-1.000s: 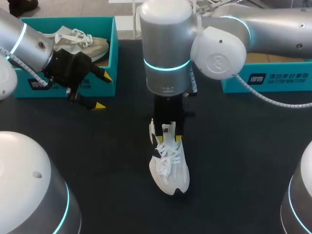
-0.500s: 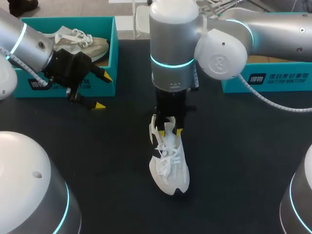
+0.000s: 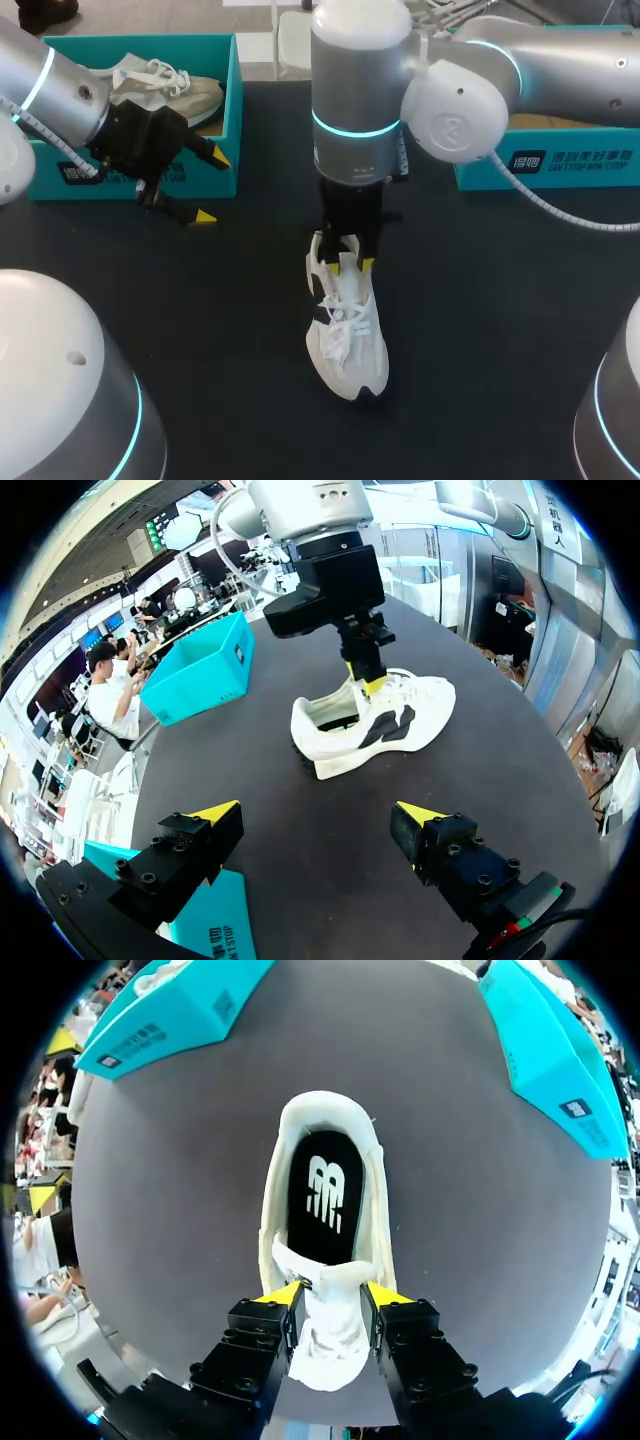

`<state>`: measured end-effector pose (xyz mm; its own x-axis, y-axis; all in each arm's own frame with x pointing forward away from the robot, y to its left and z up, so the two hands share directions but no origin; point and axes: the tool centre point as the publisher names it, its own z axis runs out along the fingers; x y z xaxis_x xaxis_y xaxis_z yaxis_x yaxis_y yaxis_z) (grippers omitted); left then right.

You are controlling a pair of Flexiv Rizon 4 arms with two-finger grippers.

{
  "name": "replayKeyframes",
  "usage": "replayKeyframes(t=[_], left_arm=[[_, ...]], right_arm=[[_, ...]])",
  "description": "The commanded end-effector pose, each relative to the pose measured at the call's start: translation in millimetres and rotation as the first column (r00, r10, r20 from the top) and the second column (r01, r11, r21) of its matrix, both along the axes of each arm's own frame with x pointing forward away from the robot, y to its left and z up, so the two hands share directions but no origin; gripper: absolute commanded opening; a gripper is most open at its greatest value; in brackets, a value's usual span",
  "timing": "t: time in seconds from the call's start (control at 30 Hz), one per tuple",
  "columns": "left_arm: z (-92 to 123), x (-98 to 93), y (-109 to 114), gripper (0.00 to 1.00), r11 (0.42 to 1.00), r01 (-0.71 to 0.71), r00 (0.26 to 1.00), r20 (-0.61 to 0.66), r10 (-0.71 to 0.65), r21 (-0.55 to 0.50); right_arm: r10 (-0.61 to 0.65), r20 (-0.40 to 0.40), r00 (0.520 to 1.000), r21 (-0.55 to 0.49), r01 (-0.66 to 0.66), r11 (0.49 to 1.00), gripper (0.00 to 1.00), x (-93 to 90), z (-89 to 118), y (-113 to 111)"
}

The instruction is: Take the shoe out of the shoebox, open the shoe tongue, remove and reinsert the insole, then place the shoe into the shoebox

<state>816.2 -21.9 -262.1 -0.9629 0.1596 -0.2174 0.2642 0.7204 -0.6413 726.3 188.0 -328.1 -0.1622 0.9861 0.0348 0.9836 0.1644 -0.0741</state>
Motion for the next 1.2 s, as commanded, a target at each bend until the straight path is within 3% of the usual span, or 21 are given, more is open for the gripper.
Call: replayKeyframes(t=[0.03,0.1,0.17,0.23,0.27,0.3,0.73,0.8,0.83,0.9,1.03,1.2], left_arm=[[0,-0.7,1,1.00,1.000,0.000,1.000,0.001,0.000,0.002],[0,-0.7,1,1.00,1.000,0.000,1.000,0.001,0.000,0.002],[0,-0.7,1,1.00,1.000,0.000,1.000,0.001,0.000,0.002],[0,-0.7,1,1.00,1.000,0.000,1.000,0.001,0.000,0.002],[0,-0.7,1,1.00,1.000,0.000,1.000,0.001,0.000,0.002],[0,-0.7,1,1.00,1.000,0.000,1.000,0.001,0.000,0.002],[0,-0.7,1,1.00,1.000,0.000,1.000,0.001,0.000,0.002],[0,-0.7,1,1.00,1.000,0.000,1.000,0.001,0.000,0.002],[0,-0.7,1,1.00,1.000,0.000,1.000,0.001,0.000,0.002],[0,-0.7,1,1.00,1.000,0.000,1.000,0.001,0.000,0.002],[0,-0.7,1,1.00,1.000,0.000,1.000,0.001,0.000,0.002],[0,-0.7,1,1.00,1.000,0.000,1.000,0.001,0.000,0.002]], right_arm=[[0.032,0.044,0.999,-0.013,-0.032,0.999,0.38,5.7,16,-7],[0.129,0.122,0.984,-0.040,-0.126,0.991,0.42,14.0,30,-9],[0.318,0.187,0.929,-0.075,-0.309,0.948,0.44,26.9,42,-12],[0.563,0.218,0.797,-0.142,-0.545,0.826,0.48,39.4,54,-4],[0.643,0.217,0.734,-0.137,-0.629,0.765,0.95,43.8,60,1],[0.643,0.217,0.734,-0.137,-0.629,0.765,1.00,43.8,60,1],[0.643,0.217,0.734,-0.137,-0.629,0.765,1.00,43.8,60,1],[0.747,0.209,0.631,-0.159,-0.732,0.663,1.00,50.2,55,3],[0.813,0.147,0.564,-0.194,-0.789,0.583,1.00,55.6,52,3],[0.859,0.117,0.499,-0.208,-0.833,0.513,1.00,64.0,47,0],[0.870,0.115,0.479,-0.203,-0.846,0.493,1.00,78.4,30,-4],[0.888,0.114,0.446,-0.198,-0.866,0.460,1.00,91.5,11,6]])
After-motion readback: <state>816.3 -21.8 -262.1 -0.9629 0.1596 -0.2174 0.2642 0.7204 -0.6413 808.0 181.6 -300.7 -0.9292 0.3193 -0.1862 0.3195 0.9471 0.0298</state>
